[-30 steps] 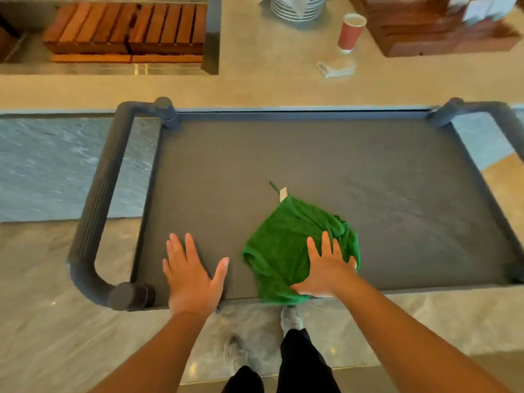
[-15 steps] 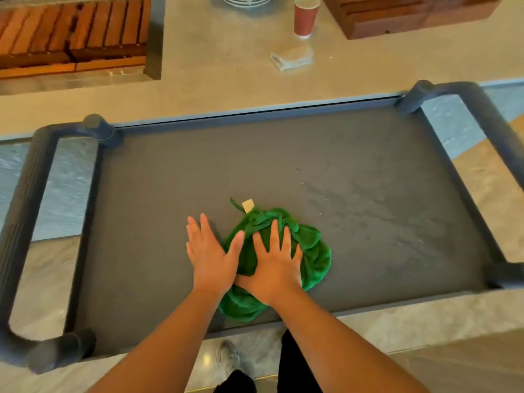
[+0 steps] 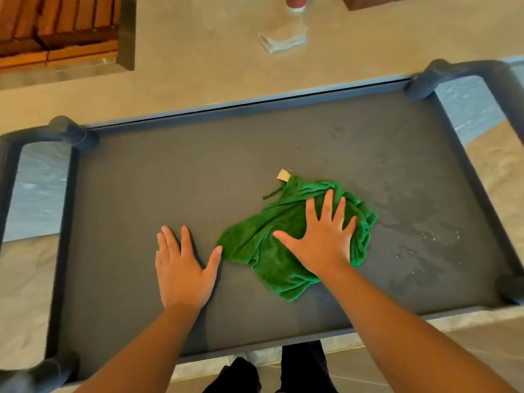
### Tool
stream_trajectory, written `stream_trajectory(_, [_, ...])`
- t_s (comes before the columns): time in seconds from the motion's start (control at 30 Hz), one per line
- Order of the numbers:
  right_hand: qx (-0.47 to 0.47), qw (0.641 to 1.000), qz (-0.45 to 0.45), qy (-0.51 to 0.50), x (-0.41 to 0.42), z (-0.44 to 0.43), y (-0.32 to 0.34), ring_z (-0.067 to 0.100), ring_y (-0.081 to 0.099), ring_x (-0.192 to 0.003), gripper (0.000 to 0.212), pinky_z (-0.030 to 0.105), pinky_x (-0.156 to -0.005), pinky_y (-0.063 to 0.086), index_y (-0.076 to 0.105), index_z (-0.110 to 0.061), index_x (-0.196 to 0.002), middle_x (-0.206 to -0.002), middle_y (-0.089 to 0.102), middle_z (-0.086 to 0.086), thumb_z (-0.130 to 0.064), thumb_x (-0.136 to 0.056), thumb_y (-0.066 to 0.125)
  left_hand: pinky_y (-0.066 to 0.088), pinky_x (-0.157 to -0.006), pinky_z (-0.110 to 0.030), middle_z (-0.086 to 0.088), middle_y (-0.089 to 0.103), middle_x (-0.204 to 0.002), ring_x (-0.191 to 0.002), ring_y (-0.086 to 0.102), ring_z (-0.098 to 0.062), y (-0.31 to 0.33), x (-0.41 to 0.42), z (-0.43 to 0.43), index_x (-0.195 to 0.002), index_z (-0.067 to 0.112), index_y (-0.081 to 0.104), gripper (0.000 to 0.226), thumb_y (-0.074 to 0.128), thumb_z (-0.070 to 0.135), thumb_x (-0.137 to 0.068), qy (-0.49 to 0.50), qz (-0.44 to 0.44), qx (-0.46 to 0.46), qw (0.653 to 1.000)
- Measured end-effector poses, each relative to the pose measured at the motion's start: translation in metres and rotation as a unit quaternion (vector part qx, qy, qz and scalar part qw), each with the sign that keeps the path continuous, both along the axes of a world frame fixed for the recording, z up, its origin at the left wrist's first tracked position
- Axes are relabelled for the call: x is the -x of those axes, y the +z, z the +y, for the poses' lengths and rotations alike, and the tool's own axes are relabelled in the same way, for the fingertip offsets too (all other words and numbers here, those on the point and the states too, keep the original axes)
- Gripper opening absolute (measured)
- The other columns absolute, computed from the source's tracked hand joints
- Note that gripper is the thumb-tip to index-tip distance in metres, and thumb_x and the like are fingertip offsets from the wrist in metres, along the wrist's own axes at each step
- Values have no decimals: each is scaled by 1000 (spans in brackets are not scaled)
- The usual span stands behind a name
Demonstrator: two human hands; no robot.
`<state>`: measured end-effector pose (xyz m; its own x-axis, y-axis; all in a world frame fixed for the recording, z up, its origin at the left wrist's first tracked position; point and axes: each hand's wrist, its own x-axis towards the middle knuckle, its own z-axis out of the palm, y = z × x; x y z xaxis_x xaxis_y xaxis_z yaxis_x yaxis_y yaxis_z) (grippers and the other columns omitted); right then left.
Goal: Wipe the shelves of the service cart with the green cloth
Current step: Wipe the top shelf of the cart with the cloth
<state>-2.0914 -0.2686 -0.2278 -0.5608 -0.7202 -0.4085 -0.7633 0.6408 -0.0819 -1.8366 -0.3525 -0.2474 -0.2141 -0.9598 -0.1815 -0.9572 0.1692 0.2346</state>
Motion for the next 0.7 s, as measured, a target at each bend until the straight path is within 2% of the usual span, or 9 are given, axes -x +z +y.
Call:
stream_trajectory(0.07, [-13, 998, -10, 64, -6, 15, 3, 41, -16, -150, 118, 66, -116, 5, -10, -28, -158, -164, -21, 14, -100, -68, 14, 13, -122, -50, -24, 6, -164, -153, 3, -36, 0, 2, 1, -156, 8, 24, 104, 20, 82, -83, 1, -17, -2, 1000])
stream_trajectory(0.17, [-49, 987, -58, 145, -18, 52, 11, 37, -30, -147, 120, 66, -116, -2, -20, -32, -156, -159, -37, 9, -98, -67, 28, 13, -122, -51, -23, 5, -165, -153, 2, -35, 1, 4, 0, -157, 8, 22, 106, 17, 83, -82, 8, -21, -6, 1000])
stream_trajectory(0.27, [-83, 977, -94, 171, -22, 90, 19, 31, -39, -143, 122, 63, -117, -7, -25, -36, -152, -153, -47, 4, -95, -67, 39, 13, -122, -52, -23, 6, -165, -153, 2, -35, 0, 5, 0, -157, 9, 23, 105, 19, 83, -82, 15, -18, -1, 1000])
stream_trajectory(0.4, [-72, 984, -84, 142, -28, 94, 15, 36, -33, -145, 119, 65, -117, -2, -18, -33, -156, -152, -44, 6, -96, -68, 32, 5, -120, -55, -25, 4, -164, -152, -2, -37, 3, 26, 1, -156, 5, 20, 106, 28, 81, -84, 51, -21, -24, 998])
stream_trajectory(0.47, [-51, 988, -70, 124, -35, 83, 8, 41, -23, -149, 118, 68, -115, 2, -3, -30, -159, -159, -32, 11, -96, -67, 29, 3, -120, -55, -26, -1, -164, -152, -6, -38, 7, 52, 3, -157, 4, 16, 101, 35, 76, -89, 63, -16, -52, 997])
stream_trajectory(0.53, [-30, 991, -56, 116, -37, 71, 4, 43, -15, -150, 115, 70, -114, 6, 9, -30, -159, -165, -18, 15, -95, -67, 28, 2, -120, -54, -24, -5, -164, -152, -9, -37, 10, 73, 6, -158, 6, 11, 99, 34, 74, -90, 55, -16, -58, 997])
stream_trajectory(0.7, [-30, 990, -44, 133, -24, 38, 2, 40, -27, -147, 109, 67, -115, 2, -12, -36, -157, -161, -33, 10, -96, -72, 23, 3, -122, -51, -17, -3, -166, -153, -8, -30, 6, 80, 10, -159, 12, 14, 99, 14, 80, -87, 55, 7, -32, 998])
